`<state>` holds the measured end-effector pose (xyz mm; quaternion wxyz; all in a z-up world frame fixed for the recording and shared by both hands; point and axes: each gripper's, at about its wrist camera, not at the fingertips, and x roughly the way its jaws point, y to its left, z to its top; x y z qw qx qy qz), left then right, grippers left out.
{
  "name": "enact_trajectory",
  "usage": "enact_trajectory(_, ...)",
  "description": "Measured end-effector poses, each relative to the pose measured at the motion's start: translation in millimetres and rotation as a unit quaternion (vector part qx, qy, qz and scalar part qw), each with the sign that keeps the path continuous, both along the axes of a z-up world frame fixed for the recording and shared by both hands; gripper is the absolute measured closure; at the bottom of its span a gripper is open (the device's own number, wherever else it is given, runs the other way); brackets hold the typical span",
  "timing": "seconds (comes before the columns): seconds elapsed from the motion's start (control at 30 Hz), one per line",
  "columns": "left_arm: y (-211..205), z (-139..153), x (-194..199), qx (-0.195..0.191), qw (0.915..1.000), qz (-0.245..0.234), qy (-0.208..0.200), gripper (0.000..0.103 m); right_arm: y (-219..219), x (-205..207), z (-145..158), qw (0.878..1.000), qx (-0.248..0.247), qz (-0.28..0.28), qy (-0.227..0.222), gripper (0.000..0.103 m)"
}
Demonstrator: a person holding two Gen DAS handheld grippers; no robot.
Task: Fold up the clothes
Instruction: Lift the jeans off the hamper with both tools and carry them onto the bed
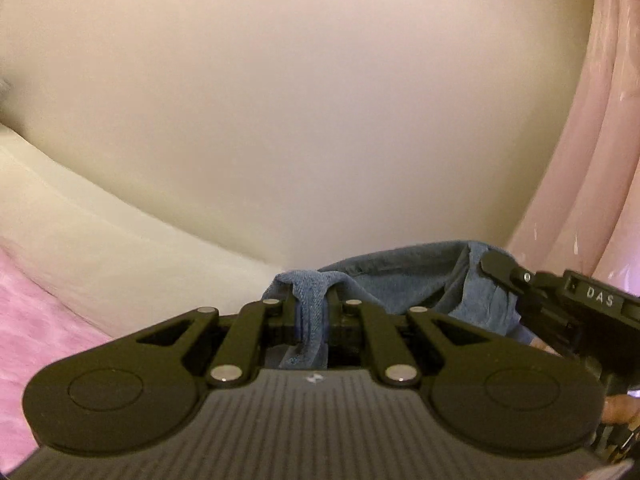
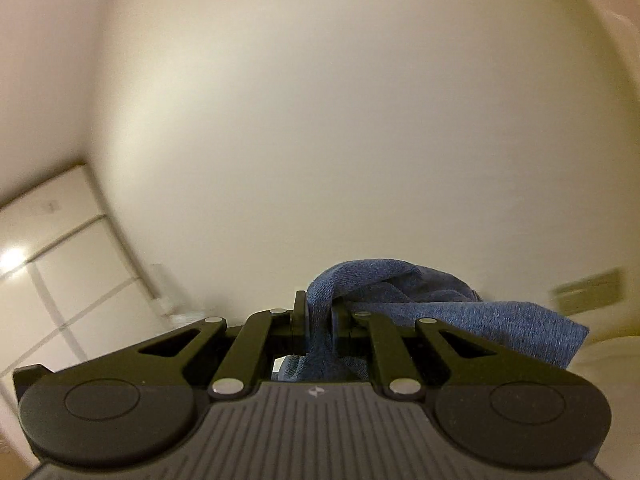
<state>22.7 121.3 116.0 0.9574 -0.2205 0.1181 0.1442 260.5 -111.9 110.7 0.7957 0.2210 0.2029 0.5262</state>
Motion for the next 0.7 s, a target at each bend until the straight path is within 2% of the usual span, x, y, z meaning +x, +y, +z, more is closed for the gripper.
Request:
enact_trajectory(0.1,11,28,-75,0.025,0.9985,0.044,-0.021,0.097,23,-47,17,0.998,0.028,0.051,-0.006,0.091)
enact_trajectory(0.2,23,53,-147,0.059,0.9950,0.077,-0.021,0.097,50,-103,26,0.994,0.053,0.099,-0.005,0.091)
enact_trajectory(0.33,55,74,-226,0.096,0.9900,0.101,0.019,0.097,90,-187,24,0.989,0.057,0.138,0.005,0.091)
enact_trajectory(0.4,76,69,-258,0.097,0.9869,0.116,0.056,0.097,112,-228,17,0.986,0.043,0.161,0.021,0.091)
enact_trajectory(0.47,101,54,-290,0.080,0.9814,0.133,0.112,0.096,139,-269,3,0.978,-0.001,0.205,0.051,0.089)
enact_trajectory(0.5,113,46,-305,0.071,0.9772,0.141,0.141,0.095,155,-292,-8,0.969,-0.039,0.234,0.065,0.077)
enact_trajectory(0.53,122,28,-318,0.058,0.9701,0.155,0.178,0.093,166,-315,-12,0.958,-0.091,0.262,0.073,0.065)
enact_trajectory(0.6,135,-9,-347,0.038,0.9484,0.189,0.251,0.087,185,-358,-25,0.930,-0.189,0.304,0.084,0.051)
enact_trajectory(0.67,137,-43,-388,0.024,0.9318,0.225,0.284,0.083,197,-391,-45,0.900,-0.268,0.331,0.088,0.051)
enact_trajectory(0.7,133,-56,-409,0.006,0.9260,0.241,0.291,0.081,204,-400,-55,0.890,-0.294,0.337,0.088,0.051)
